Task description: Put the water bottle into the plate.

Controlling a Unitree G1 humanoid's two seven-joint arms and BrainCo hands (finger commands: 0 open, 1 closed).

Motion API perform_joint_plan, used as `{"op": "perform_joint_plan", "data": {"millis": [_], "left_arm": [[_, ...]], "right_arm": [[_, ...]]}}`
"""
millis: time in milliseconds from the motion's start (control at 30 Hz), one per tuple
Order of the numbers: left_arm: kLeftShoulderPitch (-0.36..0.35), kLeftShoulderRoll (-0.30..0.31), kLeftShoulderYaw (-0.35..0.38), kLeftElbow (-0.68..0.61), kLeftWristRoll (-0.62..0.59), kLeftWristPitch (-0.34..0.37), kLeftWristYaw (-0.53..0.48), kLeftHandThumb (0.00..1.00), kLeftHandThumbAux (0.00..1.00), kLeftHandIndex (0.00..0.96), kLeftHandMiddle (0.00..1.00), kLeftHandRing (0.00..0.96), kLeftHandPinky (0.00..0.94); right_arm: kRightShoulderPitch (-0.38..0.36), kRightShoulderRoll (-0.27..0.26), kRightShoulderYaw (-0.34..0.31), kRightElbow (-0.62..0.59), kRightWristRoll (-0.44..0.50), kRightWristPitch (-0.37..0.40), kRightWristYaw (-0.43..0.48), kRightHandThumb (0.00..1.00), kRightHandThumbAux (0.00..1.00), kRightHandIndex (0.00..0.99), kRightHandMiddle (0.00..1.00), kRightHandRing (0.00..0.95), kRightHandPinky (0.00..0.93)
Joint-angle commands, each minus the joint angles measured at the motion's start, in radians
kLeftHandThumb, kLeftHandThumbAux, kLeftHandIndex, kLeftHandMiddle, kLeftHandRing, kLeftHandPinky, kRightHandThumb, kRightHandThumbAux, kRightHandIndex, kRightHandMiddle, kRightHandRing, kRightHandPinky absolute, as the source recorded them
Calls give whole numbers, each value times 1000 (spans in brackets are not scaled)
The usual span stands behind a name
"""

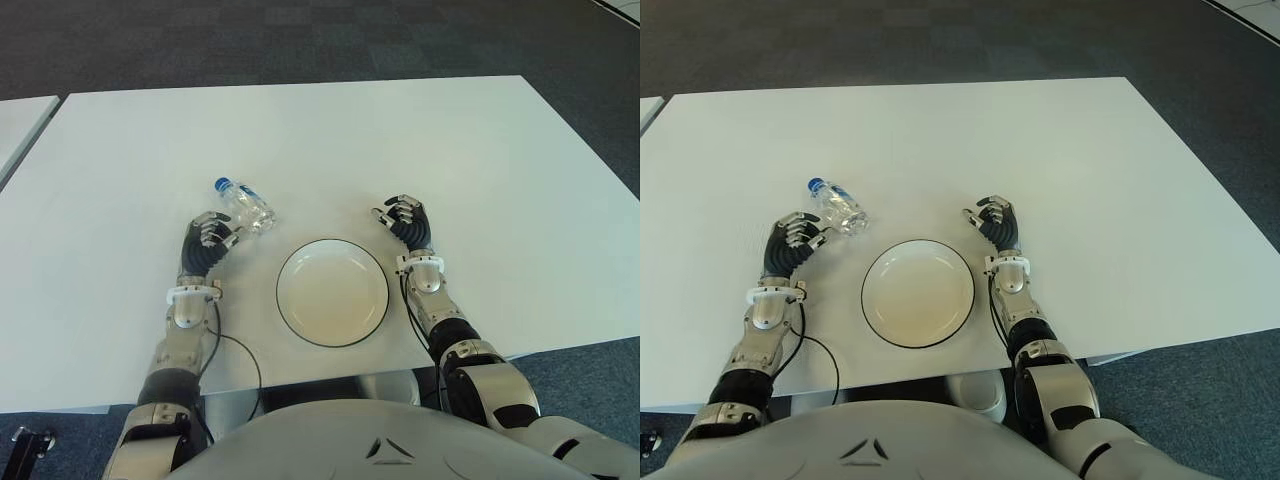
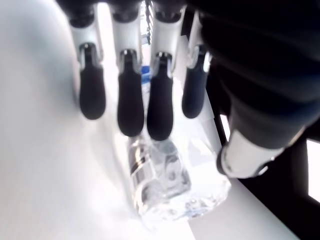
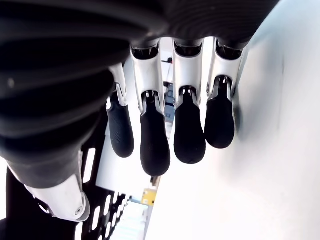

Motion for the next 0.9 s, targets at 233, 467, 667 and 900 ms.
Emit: {"op": "perform_joint_plan", "data": {"millis": [233, 467, 667, 900], "left_arm": [[0, 94, -102, -86, 401, 196, 305, 711, 719, 430, 646, 641, 645], [-45, 157, -160, -61, 508, 287, 376, 711, 717, 430, 677, 673, 665], [-104, 204, -207, -18, 546, 315, 403, 821, 683, 399, 583, 661, 644], [-196, 218, -257, -57, 559, 367, 357, 838, 677, 396, 570, 659, 637]], "right_arm": [[14, 12, 12, 12, -10, 18, -3, 708, 728, 435, 675, 684, 682], [13, 19, 20, 12, -18, 16, -15, 707, 729, 434, 677, 685, 677], [5, 28, 24, 22, -12, 15, -20, 706, 729, 434, 669, 683, 682], [-4, 40, 22, 37, -7, 10, -24, 706, 728, 434, 673, 689, 698]]}}
